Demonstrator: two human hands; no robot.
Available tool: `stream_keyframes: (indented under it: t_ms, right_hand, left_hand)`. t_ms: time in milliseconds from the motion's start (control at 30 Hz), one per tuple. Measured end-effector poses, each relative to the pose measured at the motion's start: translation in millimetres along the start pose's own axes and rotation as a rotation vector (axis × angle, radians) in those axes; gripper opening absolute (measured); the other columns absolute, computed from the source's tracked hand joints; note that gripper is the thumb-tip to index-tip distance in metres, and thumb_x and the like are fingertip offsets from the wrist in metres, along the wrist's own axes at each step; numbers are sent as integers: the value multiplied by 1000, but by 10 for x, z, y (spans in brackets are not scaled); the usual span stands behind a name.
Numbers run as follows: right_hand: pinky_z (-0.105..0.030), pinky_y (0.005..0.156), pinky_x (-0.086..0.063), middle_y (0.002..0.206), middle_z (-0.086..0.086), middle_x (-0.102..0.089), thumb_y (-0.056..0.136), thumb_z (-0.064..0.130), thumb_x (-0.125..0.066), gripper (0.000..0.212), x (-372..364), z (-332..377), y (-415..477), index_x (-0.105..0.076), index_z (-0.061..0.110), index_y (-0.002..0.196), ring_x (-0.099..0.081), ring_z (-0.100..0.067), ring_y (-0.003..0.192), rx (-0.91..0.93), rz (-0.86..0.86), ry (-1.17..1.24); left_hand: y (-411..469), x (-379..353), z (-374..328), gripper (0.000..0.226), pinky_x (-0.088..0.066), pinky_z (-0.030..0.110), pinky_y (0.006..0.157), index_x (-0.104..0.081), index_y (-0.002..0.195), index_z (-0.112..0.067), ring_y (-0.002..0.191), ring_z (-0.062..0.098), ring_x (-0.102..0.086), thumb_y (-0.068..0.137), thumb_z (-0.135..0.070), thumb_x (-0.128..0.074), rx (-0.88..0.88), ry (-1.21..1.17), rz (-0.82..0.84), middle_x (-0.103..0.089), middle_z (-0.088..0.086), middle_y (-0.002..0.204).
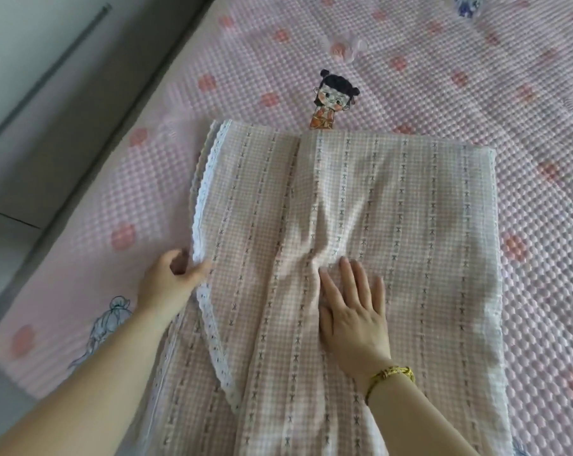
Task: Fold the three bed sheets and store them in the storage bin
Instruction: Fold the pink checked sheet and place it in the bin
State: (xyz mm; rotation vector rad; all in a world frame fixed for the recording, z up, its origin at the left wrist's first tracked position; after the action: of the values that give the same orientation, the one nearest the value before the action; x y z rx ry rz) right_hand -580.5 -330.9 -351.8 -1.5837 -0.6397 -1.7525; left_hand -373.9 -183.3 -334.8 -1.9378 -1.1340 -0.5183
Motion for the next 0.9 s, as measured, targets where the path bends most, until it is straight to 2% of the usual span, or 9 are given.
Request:
stream_keyframes:
  t_ms: [100,200,300,367,433,500,567,800,900]
  right_hand:
    - [-39,110,7,143,-12,-39,89,37,-23,53,-16,16,81,-29,22,139,-21,-22,134,-26,167,12]
    - [-30,95,37,146,3,21,72,49,13,63,-9,-11,82,17,33,133,26,-10,130,16,257,-17]
    - [-27,92,41,150,8,20,66,51,17,77,32,-25,116,13,35,141,31,-6,128,5,279,61]
    - [-30,103,31,147,16,12,74,51,6,74,44,-30,136,-4,35,146,21,-6,136,17,294,132]
    - [-38,118,-4,143,17,-24,88,40,-23,53,158,-80,133,-37,29,138,-19,-14,140,-144,291,484]
    - [-29,90,-48,100,8,-69,94,15,-42,24,458,-253,136,-64,20,102,-61,-18,98,-496,185,1119]
    - [-25,72,-50,83,4,-68,96,16,-41,20,703,-472,126,-61,15,100,-61,-14,77,-718,25,1403]
    - [-33,106,-29,143,-1,-33,88,36,-55,64,863,-29,667,-27,18,142,-32,-19,130,-95,47,466]
    - [-39,110,-23,148,-3,-21,90,37,-49,67,685,381,987,-14,19,145,-21,-24,135,145,82,114]
  left_hand:
    - [-6,-51,-14,36,-42,34,84,-52,115,-11,100,22,-55,85,-27,-63,7,-157,216,-56,1,108]
    - [-120,-71,-157,24,-43,36,82,-48,108,-15,94,24,-54,87,-18,-59,-23,-313,256,-56,2,99]
    - [-372,-57,-490,43,-46,29,87,-50,112,-27,94,9,-58,76,-26,-71,-232,-443,323,-59,-11,99]
    - [-586,-160,-736,41,-44,14,76,-50,97,-39,83,-10,-55,61,-38,-70,-398,-355,441,-57,-24,91]
    - [-794,-428,-896,38,-41,8,80,-48,98,-49,88,-13,-55,66,-38,-65,-479,-242,648,-54,-29,94]
    - [-928,-776,-945,41,-41,14,83,-48,119,-45,90,1,-56,83,-30,-61,-487,-88,800,-58,-18,98]
    - [-931,-1010,-894,36,-39,14,78,-52,128,-28,90,13,-57,94,-19,-47,-483,64,782,-63,-1,108]
    - [-1058,-1042,-656,45,-36,10,93,-56,126,-22,116,7,-52,89,-6,-36,-733,160,551,-53,-13,131]
    - [-1191,-844,-433,44,-35,1,80,-51,122,-36,107,-3,-47,83,-15,-45,-654,86,428,-44,-32,122]
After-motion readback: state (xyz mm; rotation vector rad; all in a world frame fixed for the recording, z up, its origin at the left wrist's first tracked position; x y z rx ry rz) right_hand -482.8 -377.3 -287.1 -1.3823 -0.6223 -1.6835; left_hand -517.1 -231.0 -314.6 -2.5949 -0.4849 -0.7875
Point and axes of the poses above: each hand's wrist, its own y-axis towards the middle knuckle, its own x-axis out of the back of the hand, z = x × y, the point moved 2 cm from there along y, towards the middle knuckle
